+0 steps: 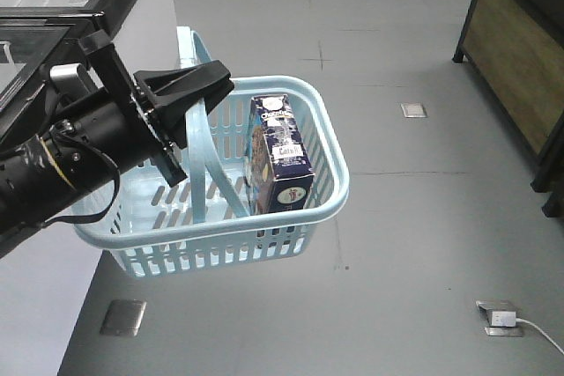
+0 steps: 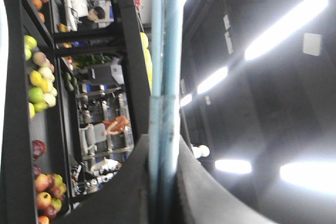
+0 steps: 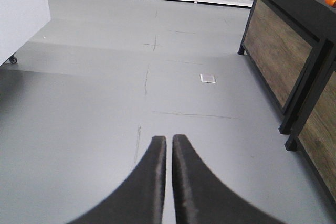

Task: Left arm holds basket, right arm returns cookies
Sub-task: 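Swing the held basket in front of the robot with the left gripper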

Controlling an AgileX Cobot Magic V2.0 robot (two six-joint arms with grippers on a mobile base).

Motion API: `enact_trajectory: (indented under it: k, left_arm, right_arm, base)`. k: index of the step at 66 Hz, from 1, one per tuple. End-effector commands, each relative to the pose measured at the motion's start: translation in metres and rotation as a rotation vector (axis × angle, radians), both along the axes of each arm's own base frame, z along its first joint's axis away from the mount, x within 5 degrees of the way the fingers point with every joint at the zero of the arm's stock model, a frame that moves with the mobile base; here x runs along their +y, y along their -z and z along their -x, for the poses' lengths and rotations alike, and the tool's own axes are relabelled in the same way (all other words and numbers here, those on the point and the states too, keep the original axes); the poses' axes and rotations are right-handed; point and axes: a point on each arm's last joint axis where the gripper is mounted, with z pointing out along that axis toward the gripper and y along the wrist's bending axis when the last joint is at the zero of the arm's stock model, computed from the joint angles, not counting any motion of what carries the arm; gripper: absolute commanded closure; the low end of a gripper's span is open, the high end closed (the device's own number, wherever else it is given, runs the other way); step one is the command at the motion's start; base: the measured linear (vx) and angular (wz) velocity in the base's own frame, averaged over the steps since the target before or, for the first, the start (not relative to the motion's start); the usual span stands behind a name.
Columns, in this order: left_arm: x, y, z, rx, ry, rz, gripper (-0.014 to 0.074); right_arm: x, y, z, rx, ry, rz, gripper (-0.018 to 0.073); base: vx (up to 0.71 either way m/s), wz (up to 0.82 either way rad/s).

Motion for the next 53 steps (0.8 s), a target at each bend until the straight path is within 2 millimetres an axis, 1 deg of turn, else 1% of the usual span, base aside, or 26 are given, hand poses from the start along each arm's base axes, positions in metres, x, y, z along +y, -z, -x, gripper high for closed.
enact_trajectory:
  k: [1,28,38,53]
  left_arm:
    - [0.003,-0.029,0.015,-0.134,0.063,0.174,0.0599]
    - [0.007,0.007,0.037,-0.059,0.119,0.203,0.0599]
    - [0.006,0.013,0.044,-0.061,0.149,0.190,0.0599]
    - [-0.008,0.013,0.051,-0.094,0.179,0.183,0.0599]
  right_arm:
    - [-0.001,-0.001,-0.001,-0.066,0.005,0.020,0.0556]
    - [-0.001,-0.001,-0.001,-0.066,0.005,0.020,0.0556]
    - [-0.001,-0.001,-0.001,-0.066,0.005,0.020,0.0556]
    - [-0.001,-0.001,-0.001,-0.066,0.005,0.020,0.0556]
  base:
    - [0.00,0.00]
    - [0.00,0.00]
    - [0.00,0.00]
    - [0.00,0.00]
